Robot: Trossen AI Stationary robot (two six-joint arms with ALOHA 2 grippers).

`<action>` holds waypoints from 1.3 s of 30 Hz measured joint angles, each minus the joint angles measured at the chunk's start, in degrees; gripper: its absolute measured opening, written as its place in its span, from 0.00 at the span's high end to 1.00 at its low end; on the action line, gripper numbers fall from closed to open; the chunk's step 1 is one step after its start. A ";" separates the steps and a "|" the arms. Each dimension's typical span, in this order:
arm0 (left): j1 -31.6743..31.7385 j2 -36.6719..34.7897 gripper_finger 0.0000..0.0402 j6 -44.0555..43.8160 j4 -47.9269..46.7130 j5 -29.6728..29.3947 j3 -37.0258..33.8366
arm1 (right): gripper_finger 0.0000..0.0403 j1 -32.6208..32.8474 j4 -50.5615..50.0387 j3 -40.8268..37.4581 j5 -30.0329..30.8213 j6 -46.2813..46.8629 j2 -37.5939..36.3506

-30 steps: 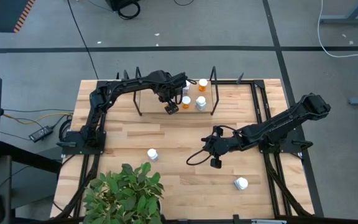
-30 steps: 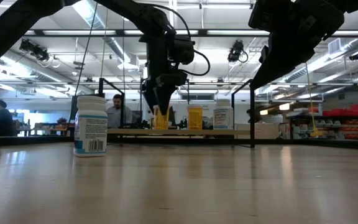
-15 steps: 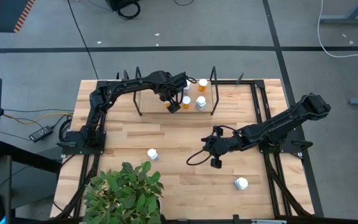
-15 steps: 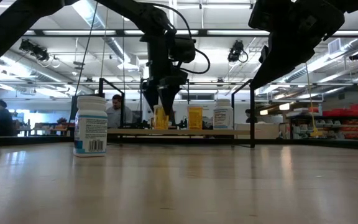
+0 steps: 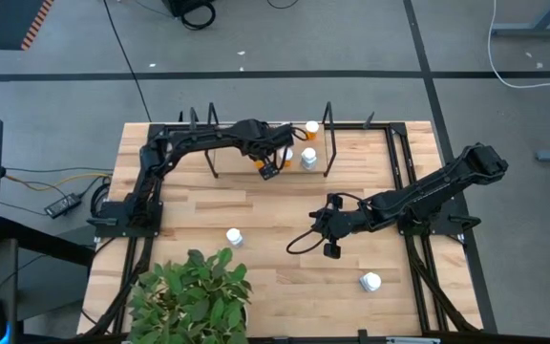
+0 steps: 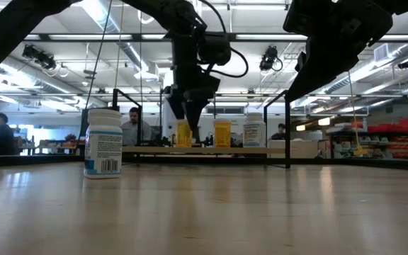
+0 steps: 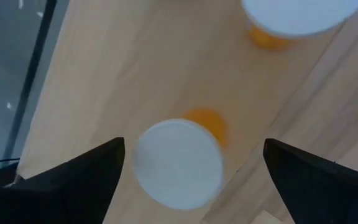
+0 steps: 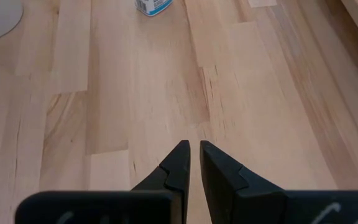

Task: Pick and place medicine bottles onto shelf by color
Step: Put the orange pill bottle on the shelf

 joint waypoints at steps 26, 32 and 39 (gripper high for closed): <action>-13.98 -0.93 0.24 -20.05 -7.71 -28.74 0.02 | 0.89 3.08 -0.26 0.00 0.02 1.07 0.01; -16.35 -0.88 0.53 -25.09 -6.66 -31.84 -4.16 | 0.89 3.06 -0.16 -0.01 0.65 1.07 0.01; -17.26 -0.84 0.89 -31.16 1.38 -35.67 -14.46 | 0.89 3.06 0.09 0.00 1.66 1.07 0.01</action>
